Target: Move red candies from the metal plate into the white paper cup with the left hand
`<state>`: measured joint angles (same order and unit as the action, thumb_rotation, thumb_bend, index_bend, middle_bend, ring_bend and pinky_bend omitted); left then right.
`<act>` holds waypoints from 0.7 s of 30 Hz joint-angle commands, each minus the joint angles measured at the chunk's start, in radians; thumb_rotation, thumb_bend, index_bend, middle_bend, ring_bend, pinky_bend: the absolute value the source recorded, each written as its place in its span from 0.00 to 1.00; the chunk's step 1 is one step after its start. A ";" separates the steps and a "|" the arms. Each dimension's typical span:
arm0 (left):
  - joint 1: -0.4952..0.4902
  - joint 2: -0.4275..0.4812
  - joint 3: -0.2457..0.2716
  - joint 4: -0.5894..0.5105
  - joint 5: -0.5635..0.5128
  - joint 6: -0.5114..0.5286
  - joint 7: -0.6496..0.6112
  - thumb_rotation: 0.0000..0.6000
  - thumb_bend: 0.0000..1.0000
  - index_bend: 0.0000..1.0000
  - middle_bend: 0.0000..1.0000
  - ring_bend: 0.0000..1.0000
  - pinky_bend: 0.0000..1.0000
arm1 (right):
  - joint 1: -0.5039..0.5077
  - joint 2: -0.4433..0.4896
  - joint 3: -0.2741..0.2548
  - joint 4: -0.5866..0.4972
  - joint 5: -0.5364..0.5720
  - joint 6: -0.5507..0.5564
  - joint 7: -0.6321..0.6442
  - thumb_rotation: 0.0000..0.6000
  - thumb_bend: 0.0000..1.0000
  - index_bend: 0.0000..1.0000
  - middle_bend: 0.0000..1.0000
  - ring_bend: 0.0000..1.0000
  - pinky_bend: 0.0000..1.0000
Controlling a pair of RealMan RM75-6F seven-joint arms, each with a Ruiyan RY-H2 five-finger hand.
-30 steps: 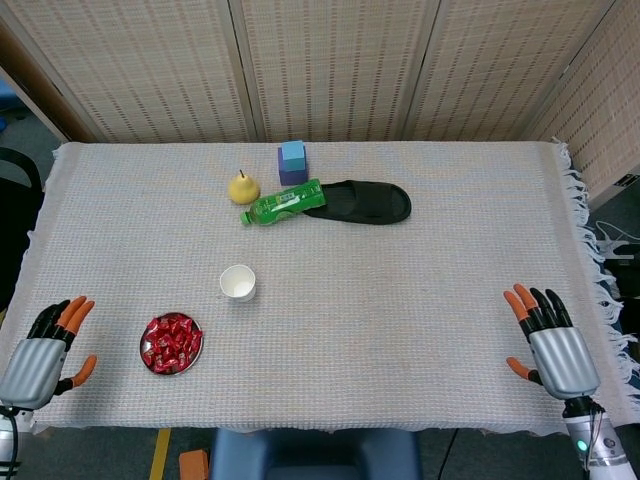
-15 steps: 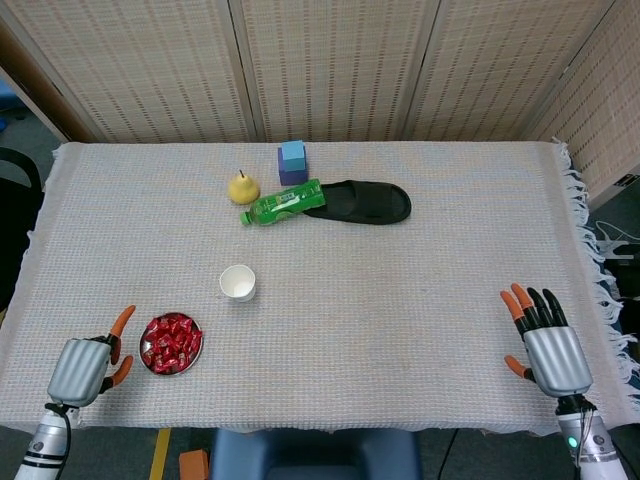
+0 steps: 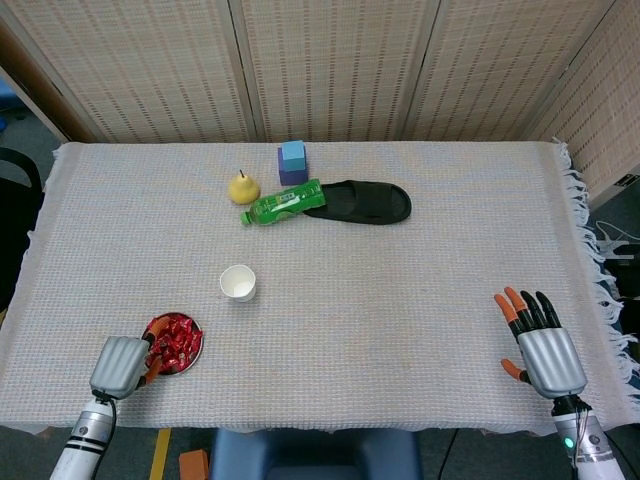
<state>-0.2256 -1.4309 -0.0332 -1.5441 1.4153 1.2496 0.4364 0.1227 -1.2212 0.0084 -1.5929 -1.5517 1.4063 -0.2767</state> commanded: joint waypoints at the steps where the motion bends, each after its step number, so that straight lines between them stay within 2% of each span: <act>1: -0.020 -0.013 -0.011 -0.023 -0.045 -0.033 0.048 1.00 0.38 0.16 1.00 1.00 1.00 | 0.000 0.001 -0.002 -0.001 -0.001 -0.001 -0.001 1.00 0.06 0.00 0.00 0.00 0.00; 11: -0.040 -0.042 -0.017 -0.019 -0.131 -0.050 0.156 1.00 0.38 0.19 1.00 1.00 1.00 | -0.008 0.008 -0.013 -0.009 -0.026 0.019 0.005 1.00 0.06 0.00 0.00 0.00 0.00; 21: -0.052 -0.058 -0.015 0.003 -0.169 -0.051 0.168 1.00 0.38 0.26 1.00 1.00 1.00 | -0.010 0.010 -0.018 -0.013 -0.033 0.018 0.000 1.00 0.06 0.00 0.00 0.00 0.00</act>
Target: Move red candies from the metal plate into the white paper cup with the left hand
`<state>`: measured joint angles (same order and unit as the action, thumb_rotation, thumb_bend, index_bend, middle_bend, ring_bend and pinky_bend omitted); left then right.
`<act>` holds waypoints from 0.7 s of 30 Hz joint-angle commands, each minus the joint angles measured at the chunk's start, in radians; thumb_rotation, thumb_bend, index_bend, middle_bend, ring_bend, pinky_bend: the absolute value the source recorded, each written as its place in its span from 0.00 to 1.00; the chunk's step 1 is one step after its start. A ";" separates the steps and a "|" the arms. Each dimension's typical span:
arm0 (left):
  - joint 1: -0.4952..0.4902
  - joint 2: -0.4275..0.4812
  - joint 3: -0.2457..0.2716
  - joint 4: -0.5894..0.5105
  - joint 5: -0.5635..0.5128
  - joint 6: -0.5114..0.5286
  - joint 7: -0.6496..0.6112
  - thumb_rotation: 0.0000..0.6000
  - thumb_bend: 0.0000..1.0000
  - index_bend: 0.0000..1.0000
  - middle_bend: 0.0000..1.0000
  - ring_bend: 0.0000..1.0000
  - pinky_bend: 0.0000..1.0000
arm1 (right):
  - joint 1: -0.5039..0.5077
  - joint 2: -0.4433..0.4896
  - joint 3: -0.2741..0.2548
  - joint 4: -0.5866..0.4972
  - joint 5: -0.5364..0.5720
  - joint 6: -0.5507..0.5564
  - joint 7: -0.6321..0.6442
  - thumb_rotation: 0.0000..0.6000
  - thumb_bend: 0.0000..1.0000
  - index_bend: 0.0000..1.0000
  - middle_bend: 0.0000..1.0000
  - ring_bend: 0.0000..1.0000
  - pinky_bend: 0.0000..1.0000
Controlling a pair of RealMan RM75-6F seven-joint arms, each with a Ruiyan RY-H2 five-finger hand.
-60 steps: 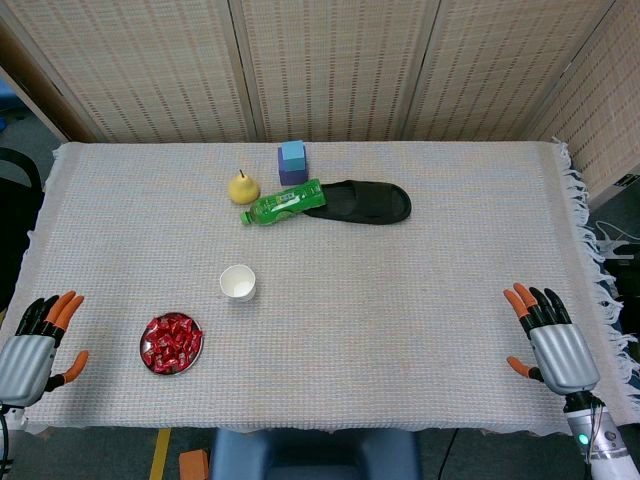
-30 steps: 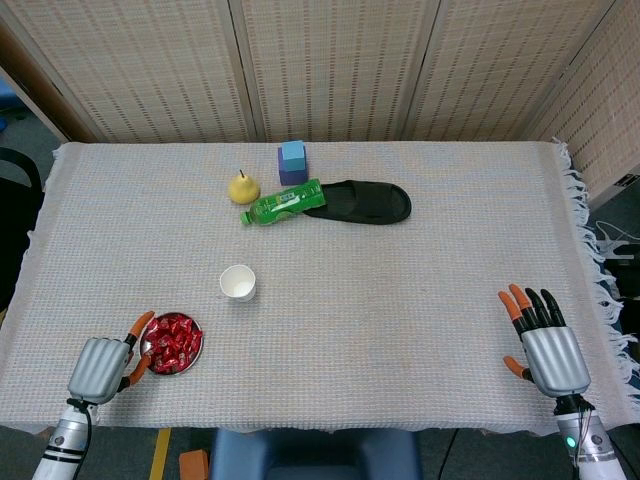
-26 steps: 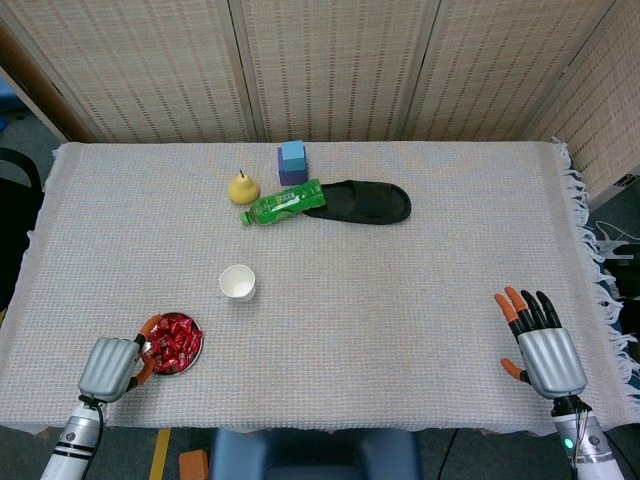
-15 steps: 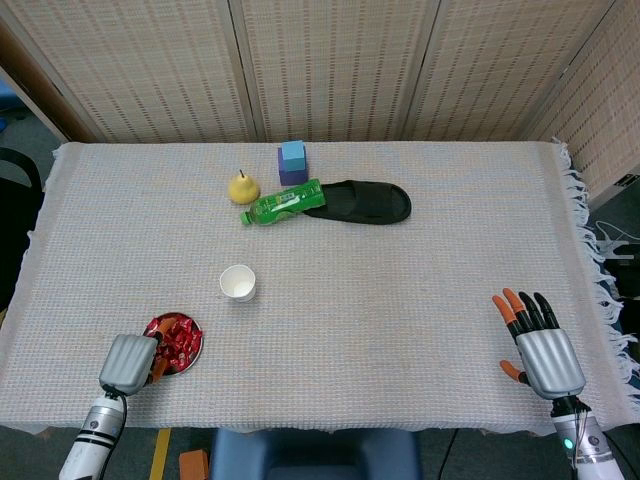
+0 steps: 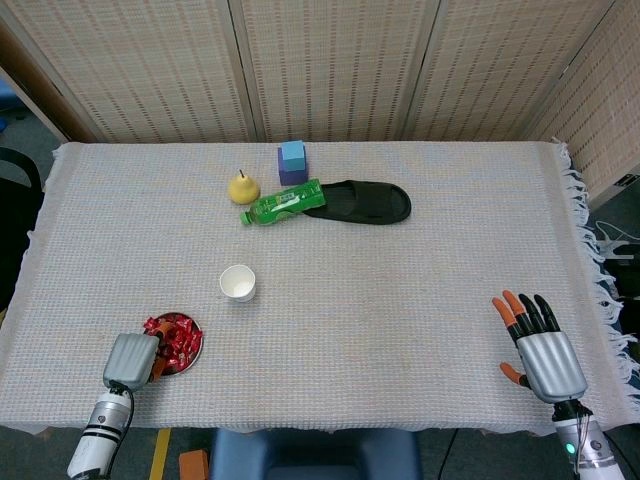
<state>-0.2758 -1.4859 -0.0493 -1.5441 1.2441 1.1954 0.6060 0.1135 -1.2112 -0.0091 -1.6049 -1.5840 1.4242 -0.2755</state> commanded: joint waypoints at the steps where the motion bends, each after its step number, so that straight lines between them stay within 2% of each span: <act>1: -0.003 -0.005 0.002 0.006 0.003 0.005 -0.003 1.00 0.38 0.27 1.00 1.00 1.00 | 0.000 0.000 -0.001 -0.001 -0.002 0.000 -0.002 1.00 0.06 0.00 0.00 0.00 0.00; 12: -0.017 -0.027 0.009 0.032 0.004 0.003 -0.008 1.00 0.38 0.37 1.00 1.00 1.00 | -0.001 0.001 -0.003 -0.006 0.002 -0.007 -0.008 1.00 0.06 0.00 0.00 0.00 0.00; 21: -0.023 -0.031 0.015 0.048 0.008 0.002 -0.037 1.00 0.44 0.45 1.00 1.00 1.00 | 0.000 0.003 -0.004 -0.007 0.001 -0.008 -0.008 1.00 0.06 0.00 0.00 0.00 0.00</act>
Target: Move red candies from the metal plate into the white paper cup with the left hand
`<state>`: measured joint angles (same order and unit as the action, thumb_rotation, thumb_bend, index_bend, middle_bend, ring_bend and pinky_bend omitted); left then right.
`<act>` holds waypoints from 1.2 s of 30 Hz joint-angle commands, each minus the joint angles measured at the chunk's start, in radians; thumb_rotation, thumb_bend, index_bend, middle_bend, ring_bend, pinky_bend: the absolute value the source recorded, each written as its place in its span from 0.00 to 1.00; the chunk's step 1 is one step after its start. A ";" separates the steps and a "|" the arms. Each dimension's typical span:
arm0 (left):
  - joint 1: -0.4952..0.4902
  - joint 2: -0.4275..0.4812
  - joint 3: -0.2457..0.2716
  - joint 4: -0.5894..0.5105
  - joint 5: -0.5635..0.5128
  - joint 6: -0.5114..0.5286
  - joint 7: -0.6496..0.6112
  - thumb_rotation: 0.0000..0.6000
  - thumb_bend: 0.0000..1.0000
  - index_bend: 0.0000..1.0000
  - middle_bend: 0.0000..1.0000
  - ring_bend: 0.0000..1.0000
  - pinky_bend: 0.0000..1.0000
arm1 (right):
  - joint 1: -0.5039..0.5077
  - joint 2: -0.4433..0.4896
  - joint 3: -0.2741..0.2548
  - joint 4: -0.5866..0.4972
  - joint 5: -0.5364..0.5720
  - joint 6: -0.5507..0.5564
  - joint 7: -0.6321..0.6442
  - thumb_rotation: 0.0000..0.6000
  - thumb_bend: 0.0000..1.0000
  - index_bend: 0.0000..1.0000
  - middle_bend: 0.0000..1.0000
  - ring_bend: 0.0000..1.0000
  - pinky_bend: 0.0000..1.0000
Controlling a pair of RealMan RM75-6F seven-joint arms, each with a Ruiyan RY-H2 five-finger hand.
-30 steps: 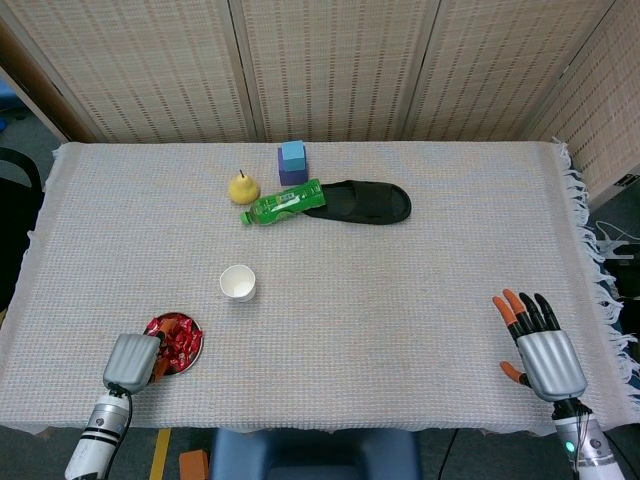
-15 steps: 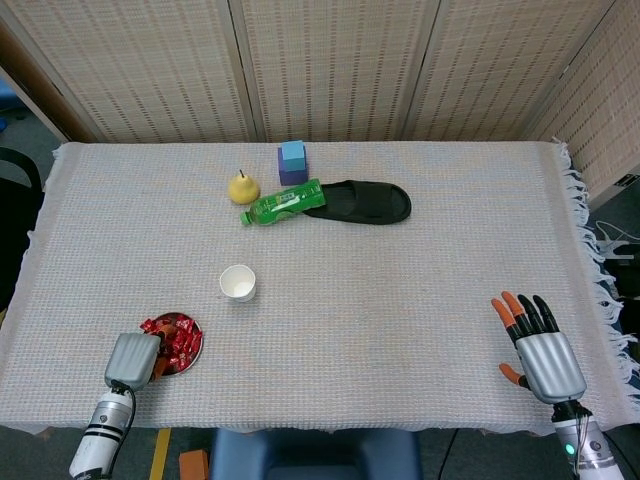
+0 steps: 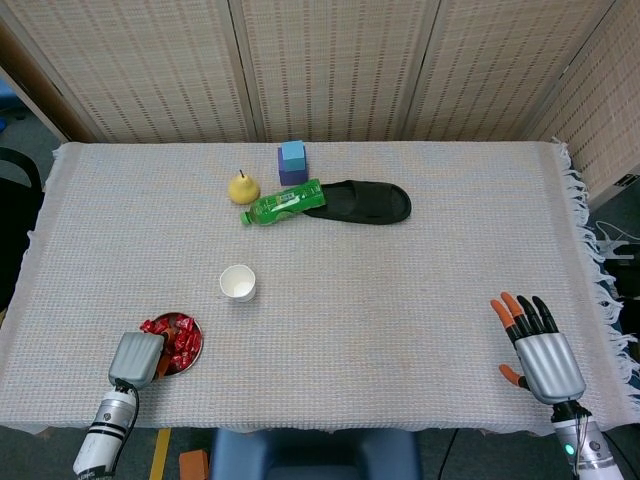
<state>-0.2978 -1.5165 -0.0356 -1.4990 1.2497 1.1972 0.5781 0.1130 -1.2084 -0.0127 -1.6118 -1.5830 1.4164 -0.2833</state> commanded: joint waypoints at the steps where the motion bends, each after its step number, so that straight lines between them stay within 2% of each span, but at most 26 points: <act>1: -0.002 -0.001 0.003 0.004 0.005 0.001 -0.013 1.00 0.45 0.45 1.00 1.00 1.00 | 0.000 0.000 0.000 0.000 -0.001 -0.001 0.000 1.00 0.06 0.00 0.00 0.00 0.00; 12: -0.008 0.003 0.009 0.005 0.004 -0.004 -0.033 1.00 0.56 0.51 1.00 1.00 1.00 | 0.001 0.002 -0.002 -0.003 0.001 -0.006 -0.004 1.00 0.06 0.00 0.00 0.00 0.00; 24: -0.011 -0.013 0.010 0.049 0.019 0.009 -0.059 1.00 0.57 0.58 1.00 1.00 1.00 | 0.002 0.004 -0.003 -0.007 0.005 -0.013 -0.007 1.00 0.06 0.00 0.00 0.00 0.00; 36: -0.006 -0.008 0.015 0.028 0.045 0.046 -0.049 1.00 0.59 0.64 1.00 1.00 1.00 | 0.000 0.006 -0.006 -0.007 -0.003 -0.008 -0.004 1.00 0.06 0.00 0.00 0.00 0.00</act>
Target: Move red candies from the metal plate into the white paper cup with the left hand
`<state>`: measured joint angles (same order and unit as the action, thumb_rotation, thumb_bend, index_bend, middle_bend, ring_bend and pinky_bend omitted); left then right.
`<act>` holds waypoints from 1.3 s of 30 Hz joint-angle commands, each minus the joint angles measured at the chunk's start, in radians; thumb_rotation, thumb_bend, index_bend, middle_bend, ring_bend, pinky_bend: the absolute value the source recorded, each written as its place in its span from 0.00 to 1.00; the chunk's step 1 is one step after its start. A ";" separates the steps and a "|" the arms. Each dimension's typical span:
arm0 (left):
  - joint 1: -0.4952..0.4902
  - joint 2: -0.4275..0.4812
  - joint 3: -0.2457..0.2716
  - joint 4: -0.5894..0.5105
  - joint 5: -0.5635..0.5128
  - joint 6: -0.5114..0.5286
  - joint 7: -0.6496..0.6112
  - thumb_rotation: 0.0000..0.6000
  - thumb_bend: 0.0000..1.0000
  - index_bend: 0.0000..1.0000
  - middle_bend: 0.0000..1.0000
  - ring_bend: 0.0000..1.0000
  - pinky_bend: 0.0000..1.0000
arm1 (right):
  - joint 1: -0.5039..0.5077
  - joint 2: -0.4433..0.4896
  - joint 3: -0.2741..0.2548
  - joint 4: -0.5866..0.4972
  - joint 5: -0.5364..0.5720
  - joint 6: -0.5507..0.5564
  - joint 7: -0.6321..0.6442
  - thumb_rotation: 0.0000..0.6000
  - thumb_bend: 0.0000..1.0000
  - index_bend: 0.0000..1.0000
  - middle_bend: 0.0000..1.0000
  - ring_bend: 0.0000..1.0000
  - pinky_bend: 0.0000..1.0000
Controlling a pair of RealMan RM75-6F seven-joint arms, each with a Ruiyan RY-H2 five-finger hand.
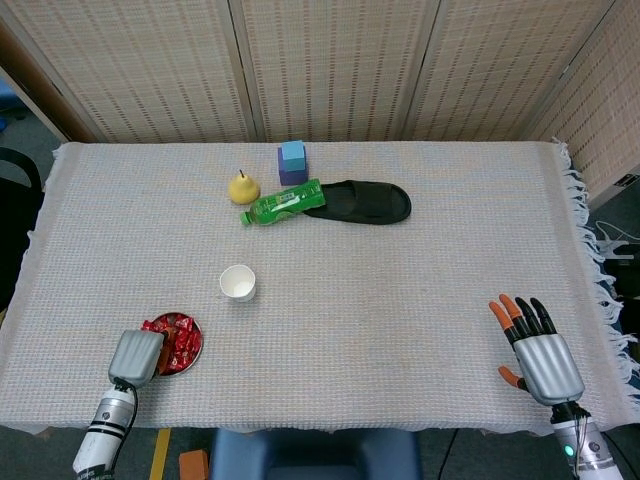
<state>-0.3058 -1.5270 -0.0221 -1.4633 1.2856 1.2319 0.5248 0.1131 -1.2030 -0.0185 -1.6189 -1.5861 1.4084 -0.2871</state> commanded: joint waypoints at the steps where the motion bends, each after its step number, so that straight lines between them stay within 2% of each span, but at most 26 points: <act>1: 0.003 0.005 0.001 -0.011 0.011 0.015 0.008 1.00 0.59 0.64 1.00 1.00 1.00 | 0.000 0.000 0.000 0.000 0.000 0.000 0.000 1.00 0.06 0.00 0.00 0.00 0.00; 20: 0.011 0.029 -0.011 -0.089 0.049 0.081 0.039 1.00 0.59 0.64 1.00 1.00 1.00 | -0.005 0.008 -0.006 -0.002 -0.017 0.012 0.014 1.00 0.06 0.00 0.00 0.00 0.00; 28: -0.032 0.062 -0.074 -0.193 0.086 0.104 0.060 1.00 0.59 0.64 1.00 1.00 1.00 | -0.003 -0.008 0.011 0.020 -0.027 0.037 0.035 1.00 0.06 0.00 0.00 0.00 0.00; 33: -0.101 0.054 -0.130 -0.239 0.059 0.048 0.123 1.00 0.59 0.64 1.00 1.00 1.00 | -0.006 -0.030 0.023 0.055 -0.043 0.072 0.057 1.00 0.06 0.00 0.00 0.00 0.00; 39: -0.196 0.012 -0.191 -0.251 -0.011 -0.029 0.211 1.00 0.59 0.64 1.00 1.00 1.00 | 0.000 -0.036 0.036 0.063 -0.009 0.049 0.052 1.00 0.06 0.00 0.00 0.00 0.00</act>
<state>-0.4729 -1.4958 -0.1909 -1.7134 1.2982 1.2273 0.7114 0.1110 -1.2381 0.0134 -1.5578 -1.6020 1.4634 -0.2347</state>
